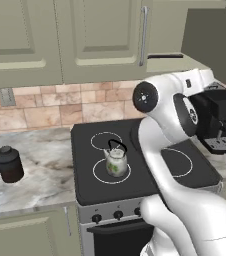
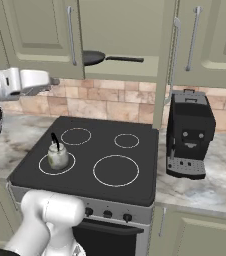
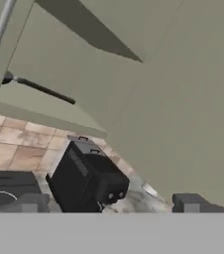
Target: Pick the pan from the cabinet and place it on the stove. Then turn on the stove burner for the pan.
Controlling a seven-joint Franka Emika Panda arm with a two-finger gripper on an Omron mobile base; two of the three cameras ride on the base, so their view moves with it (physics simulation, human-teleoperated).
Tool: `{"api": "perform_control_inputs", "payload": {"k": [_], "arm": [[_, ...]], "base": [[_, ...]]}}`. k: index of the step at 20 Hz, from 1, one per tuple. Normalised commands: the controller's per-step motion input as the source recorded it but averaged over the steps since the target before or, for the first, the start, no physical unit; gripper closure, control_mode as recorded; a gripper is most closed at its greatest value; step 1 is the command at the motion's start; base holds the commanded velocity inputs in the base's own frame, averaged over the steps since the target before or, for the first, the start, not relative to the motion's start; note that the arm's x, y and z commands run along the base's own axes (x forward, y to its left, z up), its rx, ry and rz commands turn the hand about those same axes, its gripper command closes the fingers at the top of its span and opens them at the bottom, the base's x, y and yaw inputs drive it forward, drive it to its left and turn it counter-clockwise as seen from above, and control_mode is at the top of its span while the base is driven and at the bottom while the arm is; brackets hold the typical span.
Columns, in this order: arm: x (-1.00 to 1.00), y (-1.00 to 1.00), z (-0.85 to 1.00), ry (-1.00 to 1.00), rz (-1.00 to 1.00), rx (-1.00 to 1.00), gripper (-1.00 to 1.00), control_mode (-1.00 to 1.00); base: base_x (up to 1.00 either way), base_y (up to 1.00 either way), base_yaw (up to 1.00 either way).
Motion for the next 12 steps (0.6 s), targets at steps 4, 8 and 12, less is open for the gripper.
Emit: {"api": "perform_control_inputs", "payload": {"k": [4, 8, 12], "arm": [[0.19, 0.05, 0.2, -0.36, 0.32, 0.19, -1.0, -1.0], [0.21, 0.0, 0.23, -0.32, 0.3, 0.14, -1.0, -1.0], [0.23, 0.0, 0.19, -0.27, 0.25, 0.09, -1.0, -1.0]], "base": [[0.0, 0.0, 0.0], [0.0, 0.0, 0.0], [0.0, 0.0, 0.0]]}}
